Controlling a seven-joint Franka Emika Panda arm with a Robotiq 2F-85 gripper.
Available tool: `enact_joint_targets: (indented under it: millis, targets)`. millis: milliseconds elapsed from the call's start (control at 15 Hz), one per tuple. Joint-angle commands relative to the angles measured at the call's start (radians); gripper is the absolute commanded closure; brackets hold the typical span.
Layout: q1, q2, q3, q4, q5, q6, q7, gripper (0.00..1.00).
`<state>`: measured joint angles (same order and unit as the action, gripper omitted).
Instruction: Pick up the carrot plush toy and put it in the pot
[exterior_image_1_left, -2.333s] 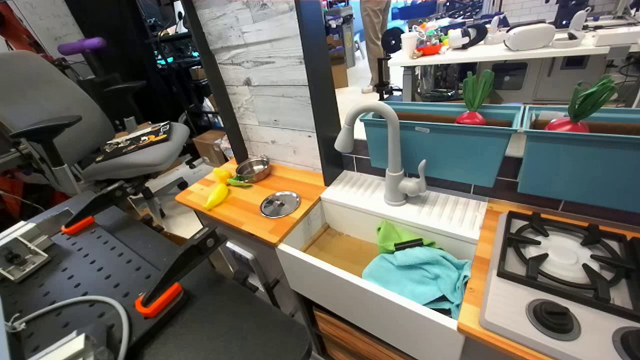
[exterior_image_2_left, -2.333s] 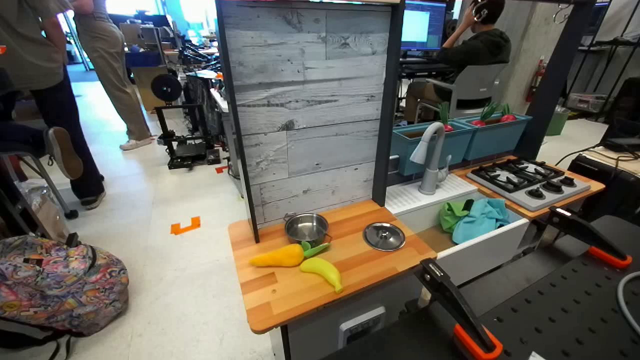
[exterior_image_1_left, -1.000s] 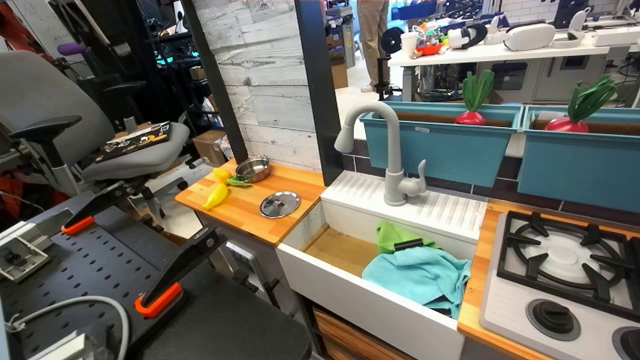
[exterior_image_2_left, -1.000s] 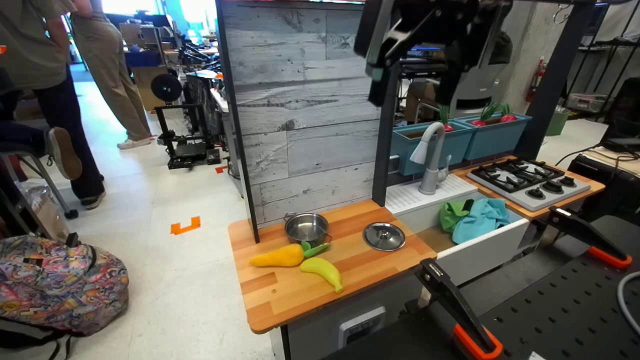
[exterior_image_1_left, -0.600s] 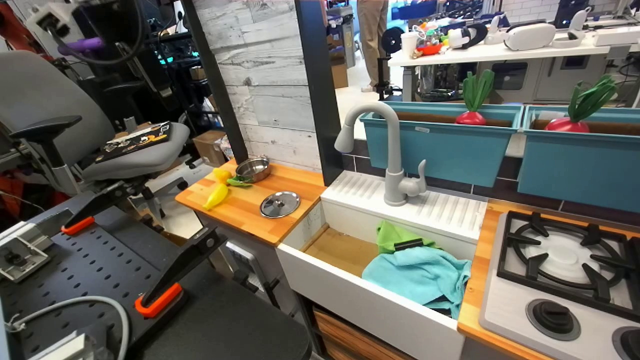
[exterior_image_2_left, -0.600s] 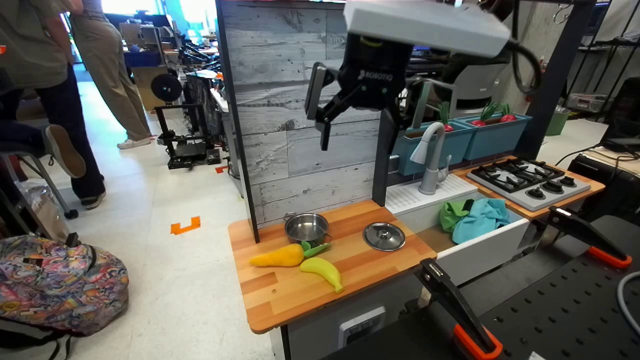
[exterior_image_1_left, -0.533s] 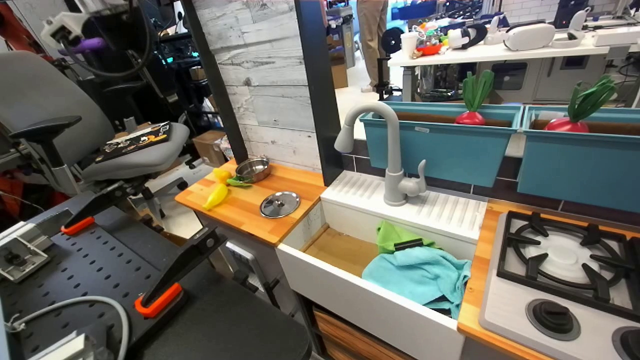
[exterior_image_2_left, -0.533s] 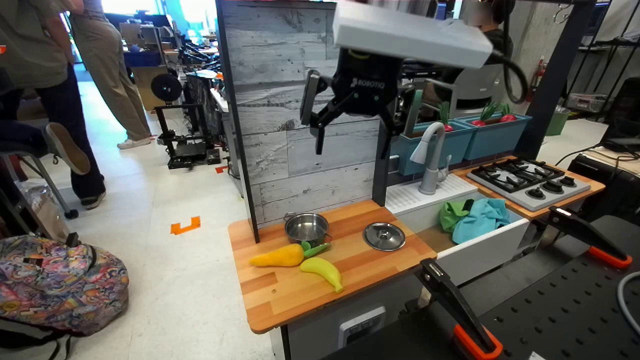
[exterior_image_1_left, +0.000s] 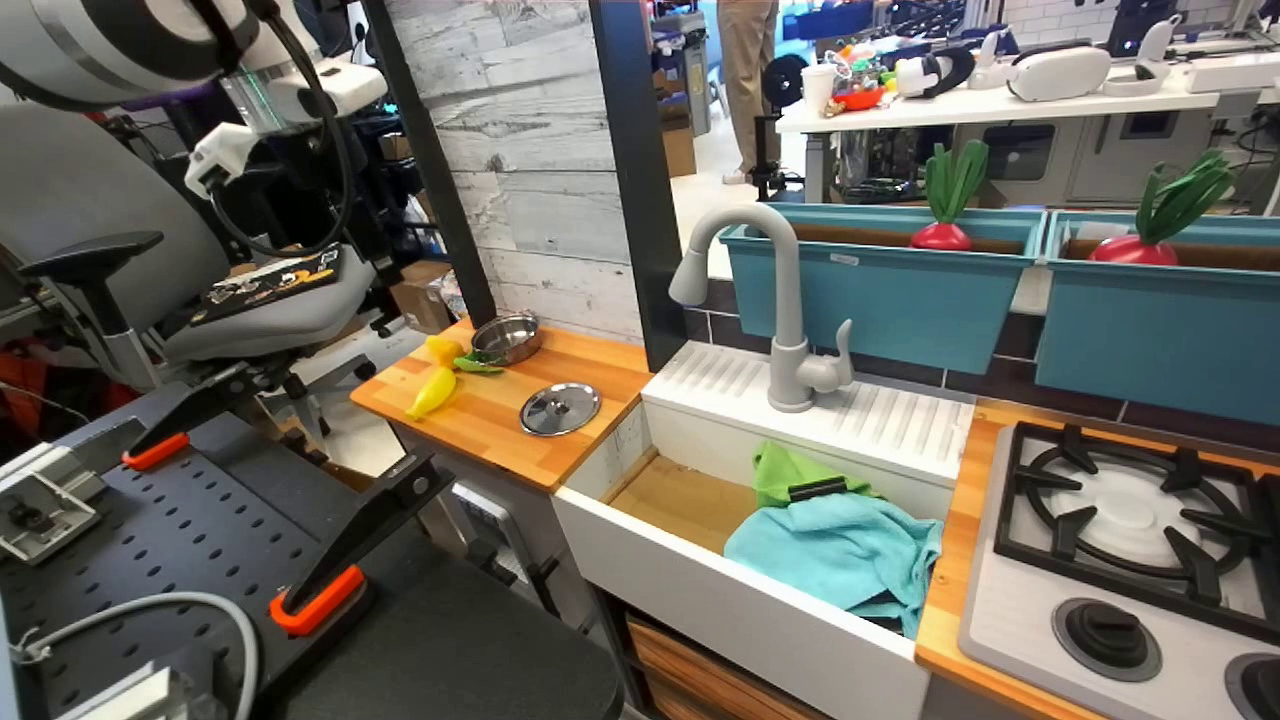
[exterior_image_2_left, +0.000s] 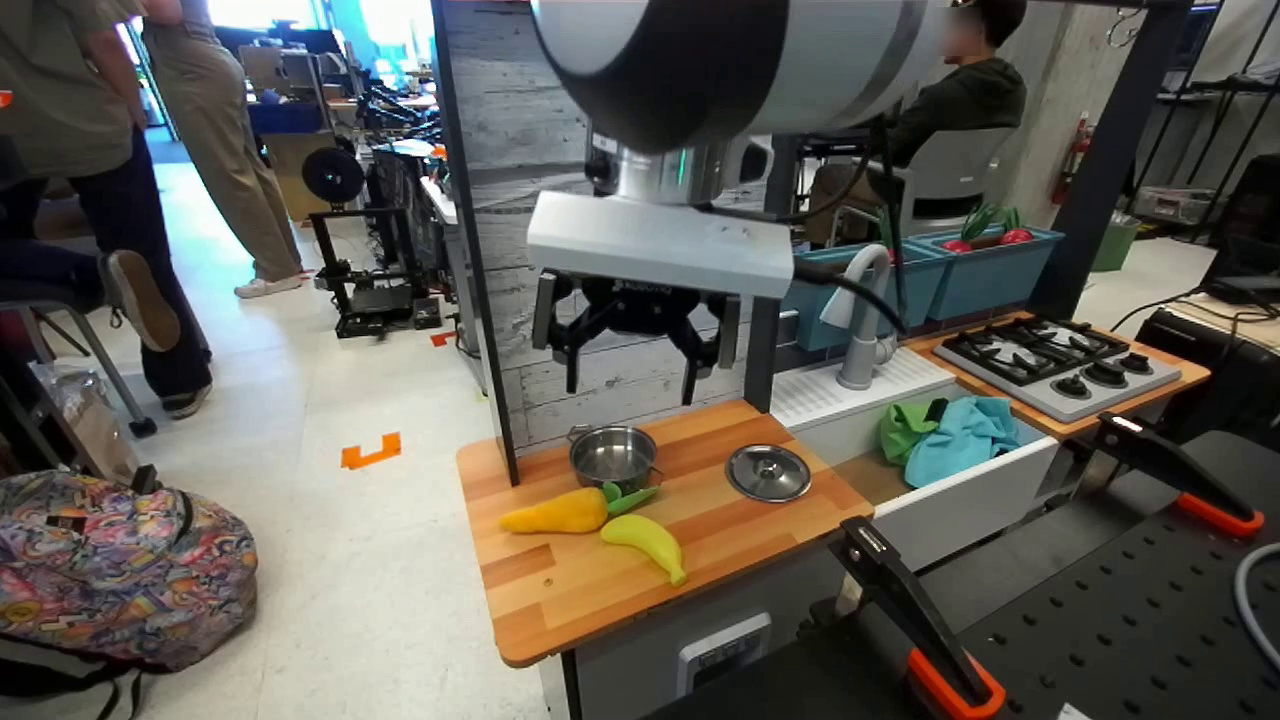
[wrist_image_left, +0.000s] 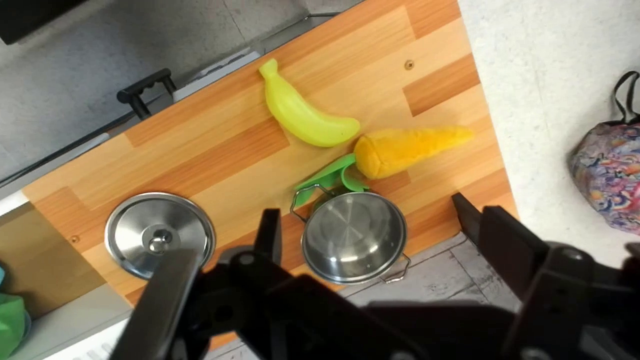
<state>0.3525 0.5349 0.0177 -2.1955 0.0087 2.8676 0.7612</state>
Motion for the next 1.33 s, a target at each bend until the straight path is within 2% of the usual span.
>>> enact_joint_targets:
  millis: [0, 533, 1067, 1133, 1200, 1267]
  targets:
    - [0.055, 0.137, -0.038, 0.119, 0.030, 0.009, 0.044, 0.00]
    - [0.061, 0.343, -0.035, 0.304, 0.079, 0.003, 0.046, 0.00]
    - [0.101, 0.481, -0.062, 0.469, 0.097, -0.025, 0.053, 0.00]
    - [0.104, 0.492, -0.064, 0.485, 0.095, -0.034, 0.050, 0.10]
    - [0.112, 0.503, -0.070, 0.497, 0.091, -0.040, 0.048, 0.28]
    - [0.117, 0.508, -0.072, 0.504, 0.089, -0.047, 0.047, 0.34]
